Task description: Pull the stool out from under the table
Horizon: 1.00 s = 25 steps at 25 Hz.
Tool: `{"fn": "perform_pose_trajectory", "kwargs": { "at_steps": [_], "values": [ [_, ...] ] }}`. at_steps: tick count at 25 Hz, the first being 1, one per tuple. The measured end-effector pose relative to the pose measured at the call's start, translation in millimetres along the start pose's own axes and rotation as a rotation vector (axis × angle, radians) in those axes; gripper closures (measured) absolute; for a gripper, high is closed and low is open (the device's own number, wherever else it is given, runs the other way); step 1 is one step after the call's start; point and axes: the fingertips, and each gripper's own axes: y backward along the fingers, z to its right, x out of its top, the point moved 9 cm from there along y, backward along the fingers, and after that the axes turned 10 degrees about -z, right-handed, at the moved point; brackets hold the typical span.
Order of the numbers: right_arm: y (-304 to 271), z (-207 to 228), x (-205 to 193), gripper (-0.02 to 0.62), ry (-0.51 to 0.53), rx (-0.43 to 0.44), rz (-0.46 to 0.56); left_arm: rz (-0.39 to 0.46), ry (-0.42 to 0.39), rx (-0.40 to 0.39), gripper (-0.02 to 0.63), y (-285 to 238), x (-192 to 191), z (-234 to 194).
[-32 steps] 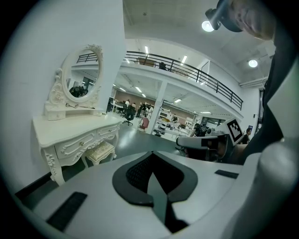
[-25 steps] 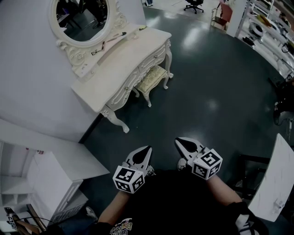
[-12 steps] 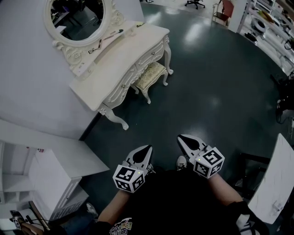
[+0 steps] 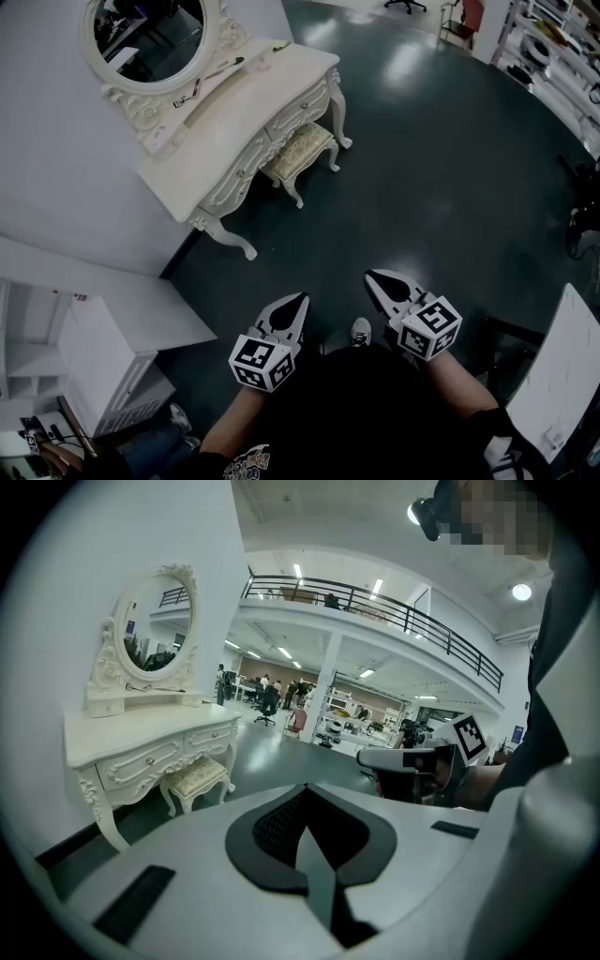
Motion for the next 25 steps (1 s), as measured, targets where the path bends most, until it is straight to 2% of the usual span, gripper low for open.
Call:
{"fn": "perform_pose_trajectory", "kwargs": {
  "at_steps": [5, 13, 25],
  "values": [
    [8.6, 23.0, 5.3, 0.569, 0.010, -0.008, -0.004, -0.003, 0.015, 0.024, 0.601, -12.5, 3.0, 6.3],
    [-4.8, 39.6, 25.9, 0.569, 0.008, -0.026, 0.012, -0.004, 0.039, 0.030, 0.601, -28.5, 19.1, -12.7],
    [-73.3, 81.6, 86.9, 0.569, 0.027, -0.110, 0.021, 0.001, 0.057, 0.023, 0.601, -79.7, 62.7, -103.9]
  ]
}}
